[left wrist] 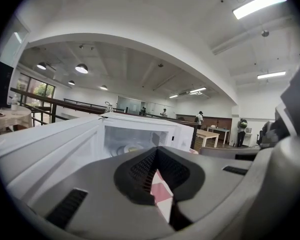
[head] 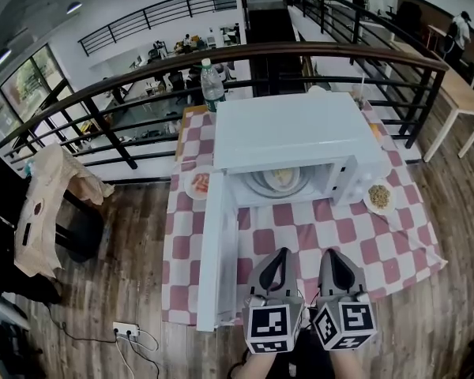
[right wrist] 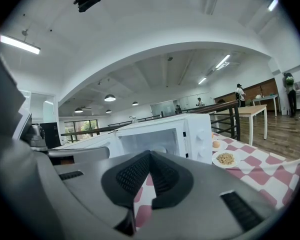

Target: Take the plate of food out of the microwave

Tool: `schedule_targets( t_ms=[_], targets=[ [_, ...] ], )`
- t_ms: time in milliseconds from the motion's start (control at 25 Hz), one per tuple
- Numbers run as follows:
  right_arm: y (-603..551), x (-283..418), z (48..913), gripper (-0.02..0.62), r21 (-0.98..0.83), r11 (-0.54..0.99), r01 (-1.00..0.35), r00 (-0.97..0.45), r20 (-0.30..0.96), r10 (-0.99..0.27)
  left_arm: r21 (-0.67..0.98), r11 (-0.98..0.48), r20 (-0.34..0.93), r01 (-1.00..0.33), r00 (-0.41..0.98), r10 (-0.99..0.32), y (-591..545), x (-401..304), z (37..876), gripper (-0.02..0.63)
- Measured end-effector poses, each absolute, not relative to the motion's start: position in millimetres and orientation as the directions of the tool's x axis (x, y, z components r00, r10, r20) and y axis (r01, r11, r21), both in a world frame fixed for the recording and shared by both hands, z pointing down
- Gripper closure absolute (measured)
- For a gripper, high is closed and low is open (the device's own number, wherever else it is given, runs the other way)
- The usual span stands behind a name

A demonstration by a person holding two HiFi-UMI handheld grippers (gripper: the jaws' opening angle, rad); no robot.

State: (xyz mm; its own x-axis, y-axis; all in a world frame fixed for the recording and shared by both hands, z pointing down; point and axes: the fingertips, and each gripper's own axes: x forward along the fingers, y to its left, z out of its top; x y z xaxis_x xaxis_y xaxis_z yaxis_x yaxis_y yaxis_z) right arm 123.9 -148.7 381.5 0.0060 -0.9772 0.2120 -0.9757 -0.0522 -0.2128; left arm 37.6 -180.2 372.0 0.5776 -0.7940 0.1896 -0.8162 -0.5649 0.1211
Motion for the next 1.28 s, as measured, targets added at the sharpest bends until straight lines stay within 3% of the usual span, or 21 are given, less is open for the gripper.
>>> schedule_targets(
  t_ms=[1280],
  targets=[
    [-275.1, 163.0, 430.0, 0.603, -0.261, 0.173, -0.95, -0.25, 0.297, -0.922, 0.163, -0.323, 0.322, -0.932, 0.36, -0.876, -280.9, 73.1, 428.7, 0.595]
  ],
)
